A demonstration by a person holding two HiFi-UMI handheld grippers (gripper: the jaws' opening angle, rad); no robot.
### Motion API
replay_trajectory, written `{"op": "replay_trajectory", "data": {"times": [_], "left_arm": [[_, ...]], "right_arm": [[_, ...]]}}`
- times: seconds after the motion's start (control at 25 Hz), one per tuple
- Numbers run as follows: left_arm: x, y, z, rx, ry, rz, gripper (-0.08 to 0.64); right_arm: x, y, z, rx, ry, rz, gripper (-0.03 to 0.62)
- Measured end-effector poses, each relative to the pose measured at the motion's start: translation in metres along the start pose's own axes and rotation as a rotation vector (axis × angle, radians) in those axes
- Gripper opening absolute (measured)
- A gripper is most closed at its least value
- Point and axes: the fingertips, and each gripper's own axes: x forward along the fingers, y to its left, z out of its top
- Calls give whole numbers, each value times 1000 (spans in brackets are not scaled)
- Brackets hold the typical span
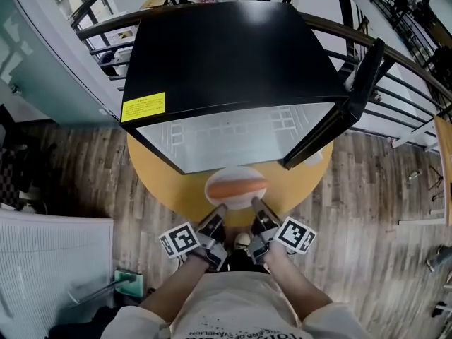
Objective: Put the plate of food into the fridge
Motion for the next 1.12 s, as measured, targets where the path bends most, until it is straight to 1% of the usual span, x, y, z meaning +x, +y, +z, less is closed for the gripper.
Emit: {"op": "replay_trajectory", "data": {"times": [0.56,0.72,0.84,0.92,1.12], "left_arm": [[45,28,35,-16,-23,8,46],[54,39,44,-8,-26,26,46],[64,46,51,-26,-33,22,46],[70,51,56,-12,-32,35,46],[86,59,64,-32,-38,37,48]], "right_arm": [[54,-23,25,-20,13,-24,49],[67,-31,29,-19,17,-33,49],[78,-37,34,-20,14,-39,49],[85,-42,37,-23,12,-42,49],[101,-51,45,-29,7,-55,49]]}}
